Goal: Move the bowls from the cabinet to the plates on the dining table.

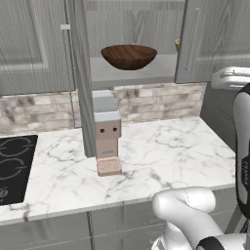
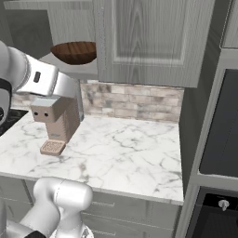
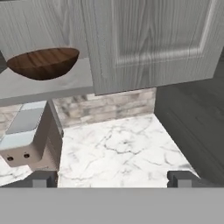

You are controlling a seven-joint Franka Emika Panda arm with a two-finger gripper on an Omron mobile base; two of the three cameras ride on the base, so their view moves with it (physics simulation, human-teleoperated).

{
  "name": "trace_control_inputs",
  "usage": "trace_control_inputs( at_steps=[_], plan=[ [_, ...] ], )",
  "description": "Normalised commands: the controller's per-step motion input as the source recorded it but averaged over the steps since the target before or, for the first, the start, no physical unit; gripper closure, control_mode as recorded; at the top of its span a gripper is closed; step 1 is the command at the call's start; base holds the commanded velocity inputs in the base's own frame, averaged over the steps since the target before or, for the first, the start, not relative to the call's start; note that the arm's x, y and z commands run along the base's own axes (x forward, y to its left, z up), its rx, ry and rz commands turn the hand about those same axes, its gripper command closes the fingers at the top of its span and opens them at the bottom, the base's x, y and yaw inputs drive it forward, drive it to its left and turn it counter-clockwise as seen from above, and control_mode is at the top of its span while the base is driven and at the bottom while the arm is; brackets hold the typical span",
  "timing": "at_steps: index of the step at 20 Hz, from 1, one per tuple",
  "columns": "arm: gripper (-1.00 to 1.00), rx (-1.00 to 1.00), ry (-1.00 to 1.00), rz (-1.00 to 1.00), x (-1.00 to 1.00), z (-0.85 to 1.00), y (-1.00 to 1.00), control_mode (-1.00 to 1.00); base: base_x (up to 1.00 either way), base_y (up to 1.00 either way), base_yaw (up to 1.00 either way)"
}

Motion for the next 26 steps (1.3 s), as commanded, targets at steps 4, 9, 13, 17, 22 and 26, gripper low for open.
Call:
trace_control_inputs(
  at_steps=[4, 9, 13, 17, 22, 26],
  plan=[
    [-1.00, 0.02, 0.00, 0.00, 0.14, 0.36, -0.06, -1.00, 0.00, 0.00, 0.00],
    [-1.00, 0.11, -0.01, 0.00, 0.23, -0.01, -0.04, -1.00, 0.00, 0.00, 0.00],
    [-1.00, 0.17, -0.10, 0.00, 0.27, -0.35, 0.00, -1.00, 0.00, 0.00, 0.00],
    [-1.00, 0.13, -0.12, 0.00, 0.24, -0.28, 0.00, -1.00, 0.00, 0.00, 0.00],
    [-1.00, 0.06, -0.09, 0.00, 0.24, 0.00, 0.00, -1.00, 0.00, 0.00, 0.00],
    [-1.00, 0.01, -0.04, 0.00, 0.15, 0.21, 0.00, -1.00, 0.00, 0.00, 0.00]
  ],
)
